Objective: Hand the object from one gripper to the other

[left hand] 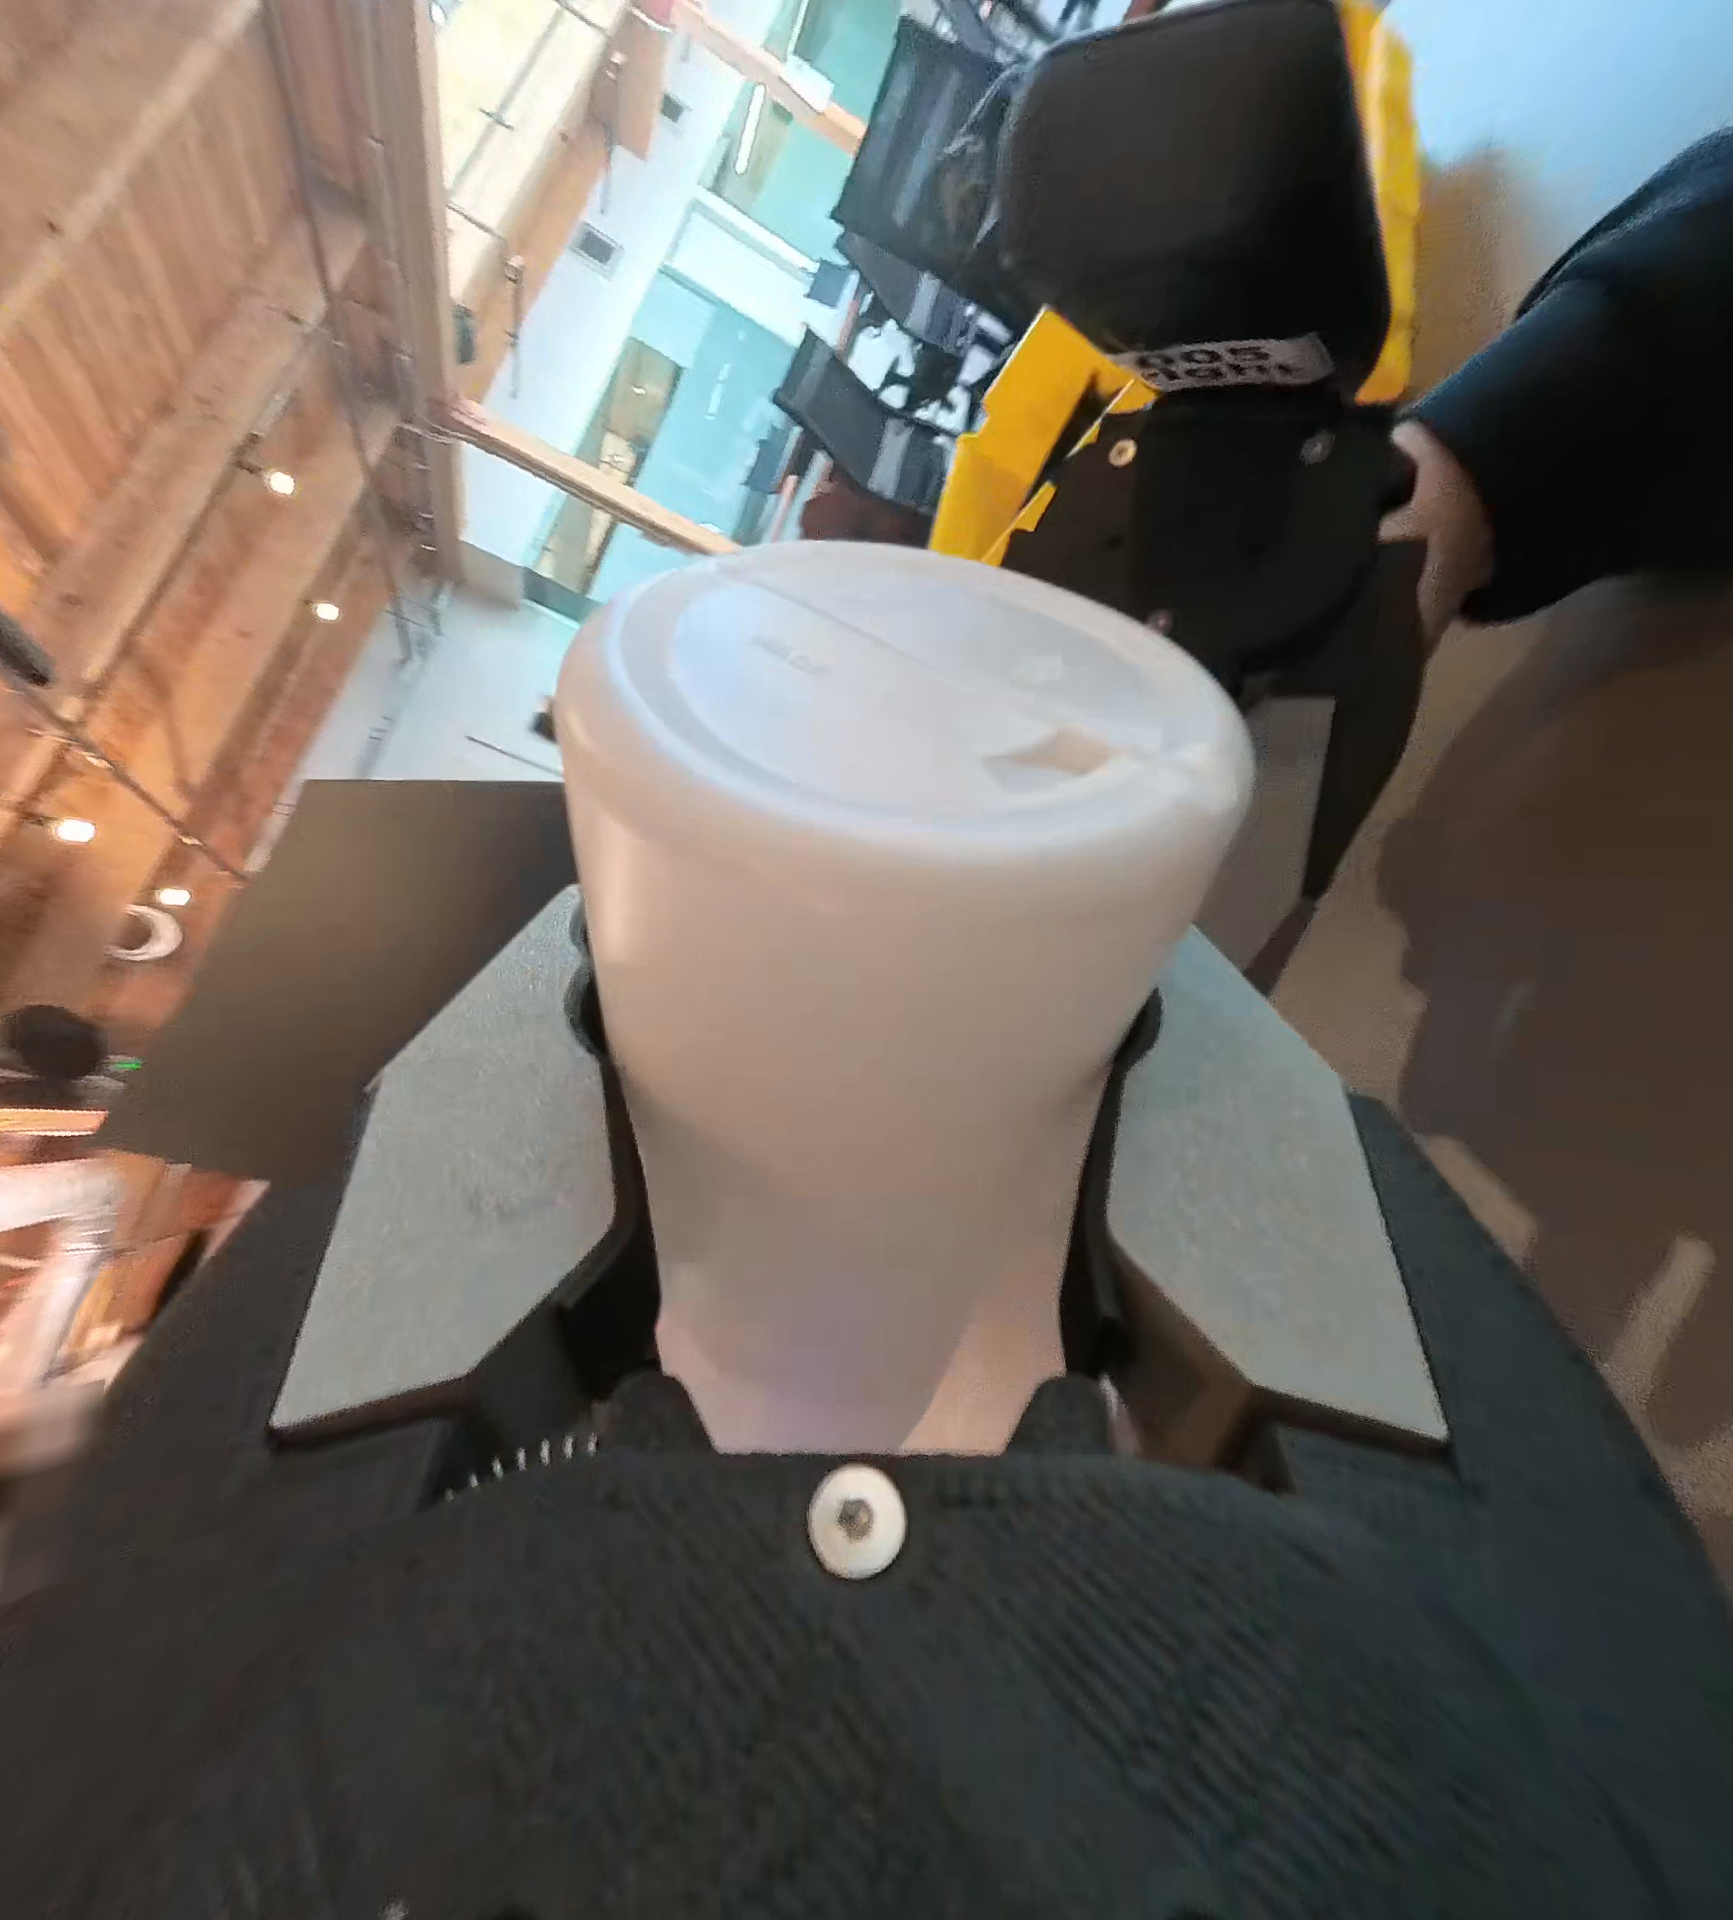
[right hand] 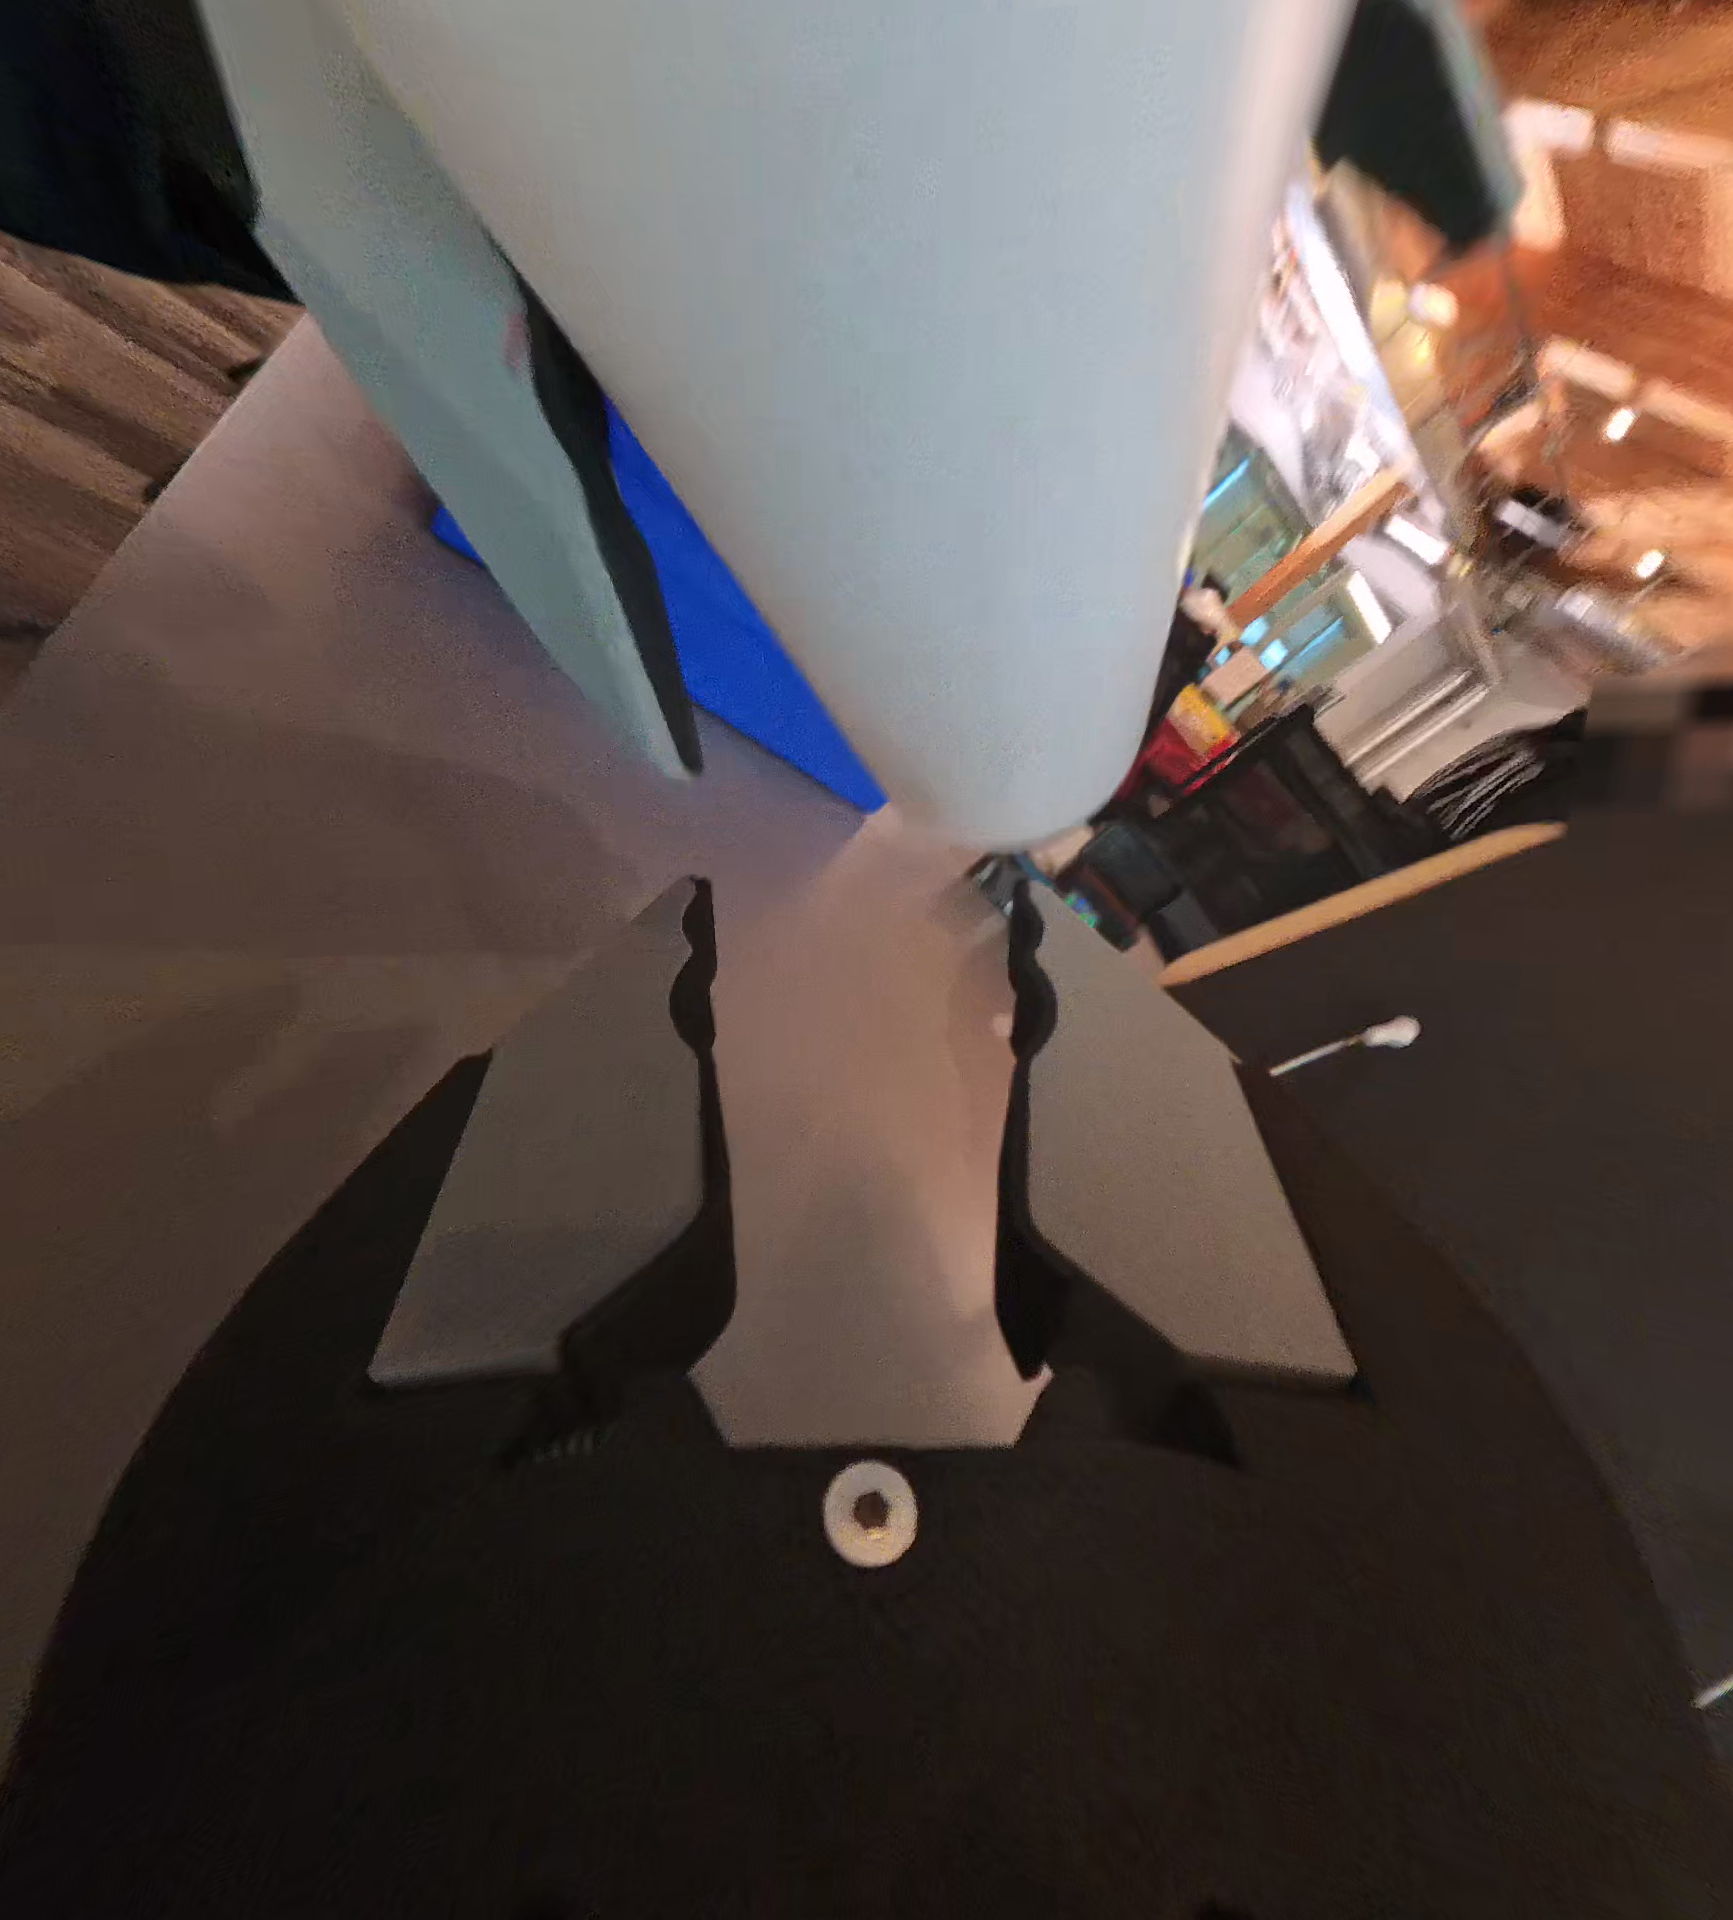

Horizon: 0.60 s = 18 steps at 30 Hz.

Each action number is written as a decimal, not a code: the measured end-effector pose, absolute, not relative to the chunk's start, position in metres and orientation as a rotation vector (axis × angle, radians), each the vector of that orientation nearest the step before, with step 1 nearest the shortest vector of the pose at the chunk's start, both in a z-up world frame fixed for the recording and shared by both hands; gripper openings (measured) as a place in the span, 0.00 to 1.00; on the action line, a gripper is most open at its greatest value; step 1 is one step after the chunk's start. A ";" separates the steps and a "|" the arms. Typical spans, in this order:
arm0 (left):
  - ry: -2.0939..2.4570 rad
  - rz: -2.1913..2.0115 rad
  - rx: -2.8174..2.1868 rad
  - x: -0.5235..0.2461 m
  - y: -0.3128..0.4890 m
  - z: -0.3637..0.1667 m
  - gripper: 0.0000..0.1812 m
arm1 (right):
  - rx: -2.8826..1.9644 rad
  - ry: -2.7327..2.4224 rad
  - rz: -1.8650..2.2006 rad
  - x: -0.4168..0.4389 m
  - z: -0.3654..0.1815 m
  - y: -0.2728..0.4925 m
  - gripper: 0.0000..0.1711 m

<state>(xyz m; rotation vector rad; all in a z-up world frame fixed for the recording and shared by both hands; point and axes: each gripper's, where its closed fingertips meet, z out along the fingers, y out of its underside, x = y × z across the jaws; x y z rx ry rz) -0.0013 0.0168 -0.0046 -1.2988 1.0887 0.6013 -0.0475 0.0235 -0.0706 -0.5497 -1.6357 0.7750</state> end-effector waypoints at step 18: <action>1.262 1.169 -0.928 -0.006 0.010 -0.037 0.55 | -1.183 -1.621 1.549 -0.048 -0.073 0.049 0.30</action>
